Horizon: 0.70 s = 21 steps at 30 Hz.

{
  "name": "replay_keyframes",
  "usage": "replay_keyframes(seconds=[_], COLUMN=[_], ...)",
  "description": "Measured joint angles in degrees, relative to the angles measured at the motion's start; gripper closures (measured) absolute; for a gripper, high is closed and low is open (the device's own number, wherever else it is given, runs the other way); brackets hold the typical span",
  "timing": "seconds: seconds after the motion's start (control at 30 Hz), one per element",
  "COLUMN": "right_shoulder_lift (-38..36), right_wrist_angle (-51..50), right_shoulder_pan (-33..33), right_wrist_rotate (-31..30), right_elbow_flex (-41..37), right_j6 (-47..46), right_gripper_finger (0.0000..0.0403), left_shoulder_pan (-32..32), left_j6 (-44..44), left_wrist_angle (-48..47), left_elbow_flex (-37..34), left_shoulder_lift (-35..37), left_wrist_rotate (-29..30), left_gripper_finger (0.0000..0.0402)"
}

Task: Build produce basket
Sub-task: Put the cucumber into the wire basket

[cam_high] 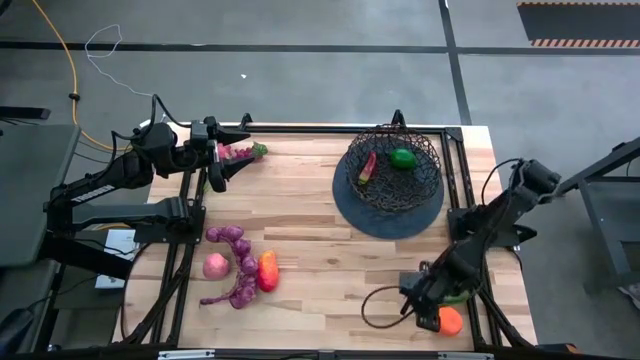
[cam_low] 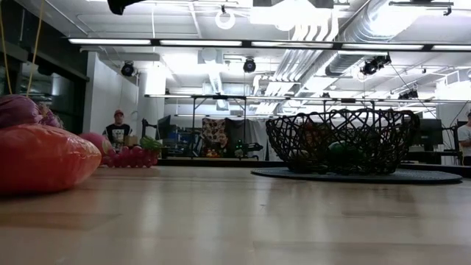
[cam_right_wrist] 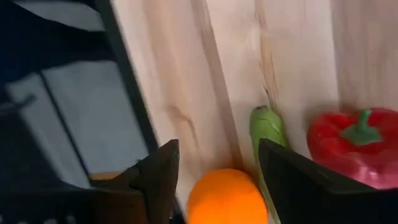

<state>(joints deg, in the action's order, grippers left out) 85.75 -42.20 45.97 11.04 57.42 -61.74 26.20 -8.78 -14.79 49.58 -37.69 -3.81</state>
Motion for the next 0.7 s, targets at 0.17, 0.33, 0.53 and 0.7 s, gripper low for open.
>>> replay_keyframes(seconds=[0.17, 0.33, 0.53, 0.7], right_shoulder_lift=[6.55, 11.34, 13.01, 12.78], right_wrist_angle=[-0.43, -1.94, -3.83, -4.3], right_shoulder_pan=[2.2, 2.56, 2.54, 2.35], right_wrist_rotate=[-0.03, -0.92, -1.93, -2.0], right_elbow_flex=[0.25, 0.36, 0.32, 0.32], right_j6=[-0.35, -2.58, -5.33, -5.3], right_gripper_finger=[0.0192, 0.0192, 0.0192, 0.0192], left_shoulder_pan=[0.0, 0.0, 0.0, 0.0], left_j6=[0.0, 0.0, 0.0, 0.0], left_wrist_angle=[0.01, 0.0, 0.0, 0.02], left_elbow_flex=[0.0, 0.0, 0.0, 0.0], left_shoulder_lift=[0.0, 0.0, 0.0, 0.0], left_wrist_rotate=[0.03, 0.24, 0.24, 0.51], left_gripper_finger=[0.0066, 0.0066, 0.0066, 0.0066])
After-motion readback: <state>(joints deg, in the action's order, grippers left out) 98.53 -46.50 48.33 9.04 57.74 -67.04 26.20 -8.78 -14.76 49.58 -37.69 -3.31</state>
